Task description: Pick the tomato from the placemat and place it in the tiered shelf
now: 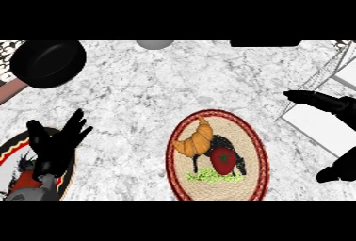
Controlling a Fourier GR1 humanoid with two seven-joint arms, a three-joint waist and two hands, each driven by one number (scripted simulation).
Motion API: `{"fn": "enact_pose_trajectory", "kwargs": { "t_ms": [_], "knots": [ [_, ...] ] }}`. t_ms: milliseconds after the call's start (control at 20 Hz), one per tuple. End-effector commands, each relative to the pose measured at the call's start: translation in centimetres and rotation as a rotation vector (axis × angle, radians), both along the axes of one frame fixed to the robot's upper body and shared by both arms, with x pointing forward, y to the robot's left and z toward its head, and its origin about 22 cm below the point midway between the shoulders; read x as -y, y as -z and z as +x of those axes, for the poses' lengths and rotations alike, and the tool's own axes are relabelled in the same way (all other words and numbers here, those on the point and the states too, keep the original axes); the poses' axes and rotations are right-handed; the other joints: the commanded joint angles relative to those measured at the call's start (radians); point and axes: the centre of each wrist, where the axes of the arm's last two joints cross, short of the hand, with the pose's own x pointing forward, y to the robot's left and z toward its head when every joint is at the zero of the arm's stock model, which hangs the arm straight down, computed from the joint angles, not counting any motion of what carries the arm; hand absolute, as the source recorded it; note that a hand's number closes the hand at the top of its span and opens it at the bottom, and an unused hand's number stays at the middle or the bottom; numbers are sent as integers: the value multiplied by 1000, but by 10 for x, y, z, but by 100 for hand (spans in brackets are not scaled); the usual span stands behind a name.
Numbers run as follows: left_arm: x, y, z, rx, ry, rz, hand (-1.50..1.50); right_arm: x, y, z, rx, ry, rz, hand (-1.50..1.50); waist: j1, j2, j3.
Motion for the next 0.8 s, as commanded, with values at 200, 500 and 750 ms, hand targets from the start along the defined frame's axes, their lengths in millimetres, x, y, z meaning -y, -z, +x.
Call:
{"fn": "enact_pose_trajectory", "kwargs": {
  "t_ms": [200, 500, 750],
  "knots": [
    [-5, 8, 2, -51, 0, -3, 0, -68, -35, -17, -12, 117, -145, -150, -2, 7, -9],
    [2, 9, -5, -70, 5, -9, 0, -130, -32, -30, -11, 178, -267, -150, 6, 7, -8],
    [3, 12, 0, -52, -18, -23, 0, -149, -6, -33, -75, 141, -383, -150, 5, 10, -8]
  ]
}}
